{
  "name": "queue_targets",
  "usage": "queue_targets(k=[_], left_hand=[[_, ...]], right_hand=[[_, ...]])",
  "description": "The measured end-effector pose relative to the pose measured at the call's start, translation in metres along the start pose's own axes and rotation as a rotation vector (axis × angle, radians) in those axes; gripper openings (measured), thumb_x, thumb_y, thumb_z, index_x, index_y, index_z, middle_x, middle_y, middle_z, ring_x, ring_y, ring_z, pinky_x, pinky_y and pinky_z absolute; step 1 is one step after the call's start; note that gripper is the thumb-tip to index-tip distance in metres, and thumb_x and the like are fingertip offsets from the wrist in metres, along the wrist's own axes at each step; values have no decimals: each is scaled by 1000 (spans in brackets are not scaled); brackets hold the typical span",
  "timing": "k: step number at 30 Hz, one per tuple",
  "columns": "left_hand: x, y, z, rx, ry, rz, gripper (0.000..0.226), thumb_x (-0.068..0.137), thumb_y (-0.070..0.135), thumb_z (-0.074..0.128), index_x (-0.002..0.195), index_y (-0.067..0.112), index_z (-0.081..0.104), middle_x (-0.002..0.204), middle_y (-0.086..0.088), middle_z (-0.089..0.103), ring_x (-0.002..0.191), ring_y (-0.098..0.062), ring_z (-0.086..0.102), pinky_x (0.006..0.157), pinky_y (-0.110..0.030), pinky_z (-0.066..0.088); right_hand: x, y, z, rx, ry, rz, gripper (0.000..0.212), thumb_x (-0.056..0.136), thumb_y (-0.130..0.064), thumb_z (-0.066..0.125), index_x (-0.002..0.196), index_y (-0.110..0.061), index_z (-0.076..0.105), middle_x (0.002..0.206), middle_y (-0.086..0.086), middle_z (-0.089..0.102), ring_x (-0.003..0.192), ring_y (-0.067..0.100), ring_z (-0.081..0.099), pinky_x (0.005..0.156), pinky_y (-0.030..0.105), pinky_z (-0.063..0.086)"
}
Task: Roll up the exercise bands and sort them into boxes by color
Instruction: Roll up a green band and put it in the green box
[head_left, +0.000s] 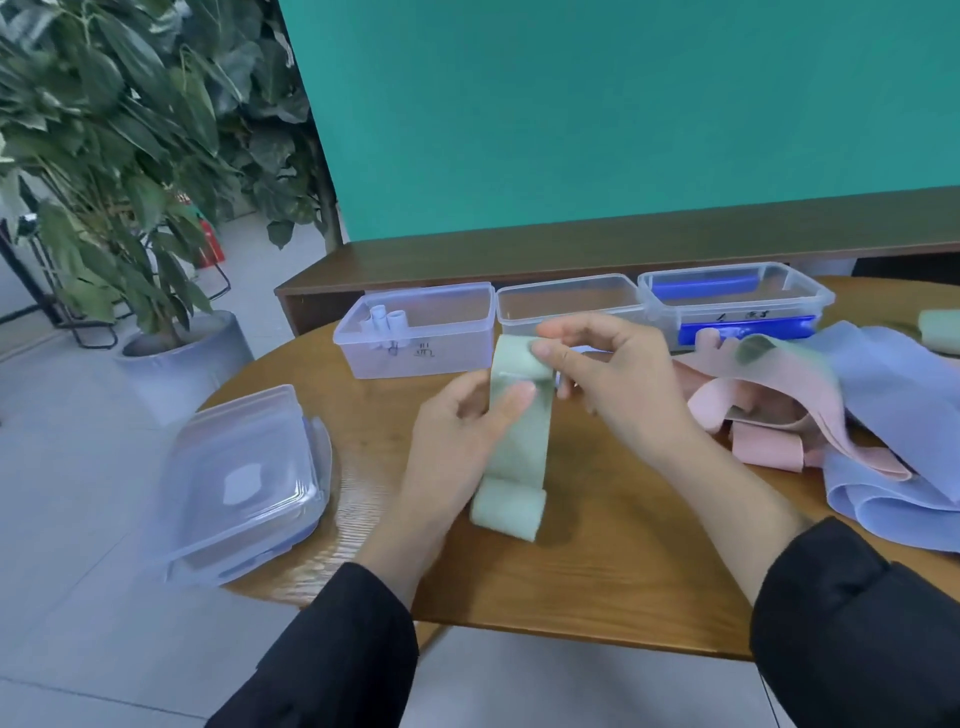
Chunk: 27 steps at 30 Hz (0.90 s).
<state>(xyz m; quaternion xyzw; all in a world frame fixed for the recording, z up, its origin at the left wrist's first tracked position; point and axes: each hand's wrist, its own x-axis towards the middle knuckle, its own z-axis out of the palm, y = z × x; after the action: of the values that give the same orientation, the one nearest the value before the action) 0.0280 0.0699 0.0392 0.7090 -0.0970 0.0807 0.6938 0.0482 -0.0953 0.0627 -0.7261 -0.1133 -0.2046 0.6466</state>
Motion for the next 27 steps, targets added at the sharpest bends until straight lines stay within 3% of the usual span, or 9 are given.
queue_targets(k=[2,4,9,12,15,18,21,24,27], left_hand=[[2,13,-2,-9,-2,76,15,90,28,74,103,20,76,97,5,78,90,-8,72,79,-23,55],[2,25,-4,-22,12,139,17,96,30,67,103,17,76,94,4,77,85,-7,69,78,-24,55],[-8,47,-1,-71,148,262,19,102,26,60,98,18,78,81,9,75,73,-3,64,68,-18,50],[-13,67,-1,-143,187,275,22,101,26,61,99,12,78,82,6,74,78,-10,64,74,-28,53],[-20,90,-1,-154,162,294,22,101,29,61,102,14,78,93,-2,76,88,-20,68,83,-44,55],[-31,114,-1,-119,113,291,25,99,35,64,104,14,76,97,-3,77,92,-23,71,87,-48,56],[-42,134,-3,-144,69,290,28,95,38,67,106,14,77,99,-5,76,91,-21,68,90,-50,54],[-54,154,-2,-195,30,231,26,94,38,68,104,15,76,104,-12,75,92,-24,67,91,-56,52],[-68,173,-1,-266,-69,157,41,87,46,69,114,15,74,116,-21,71,98,-31,66,91,-59,49]], right_hand=[[0,-5,3,9,-37,-20,10,87,-15,79,95,-22,76,76,-13,72,58,5,59,53,11,43],[-2,-13,6,6,-55,-52,11,89,-19,77,98,-23,77,85,-12,76,73,3,64,62,14,46],[-15,-47,7,30,-9,-157,21,91,-23,75,111,-22,70,99,-8,77,94,11,70,78,30,55],[-30,-69,9,111,60,-195,22,86,-19,80,101,-14,65,100,-4,75,91,16,70,80,35,59],[-42,-90,10,102,67,-172,25,79,-21,85,97,-14,69,97,-7,75,93,10,71,84,27,57],[-48,-114,8,132,77,-122,31,76,-18,88,100,-13,70,99,-2,75,94,9,72,82,20,55],[-54,-140,1,208,105,-96,31,74,-11,88,98,-8,69,92,1,77,85,7,73,70,16,55],[-62,-163,-7,179,122,-94,24,73,-13,89,85,-3,71,82,8,75,71,9,66,63,17,52],[-70,-184,-13,203,63,-54,22,75,-13,88,81,0,71,87,16,74,72,16,64,66,21,52]])
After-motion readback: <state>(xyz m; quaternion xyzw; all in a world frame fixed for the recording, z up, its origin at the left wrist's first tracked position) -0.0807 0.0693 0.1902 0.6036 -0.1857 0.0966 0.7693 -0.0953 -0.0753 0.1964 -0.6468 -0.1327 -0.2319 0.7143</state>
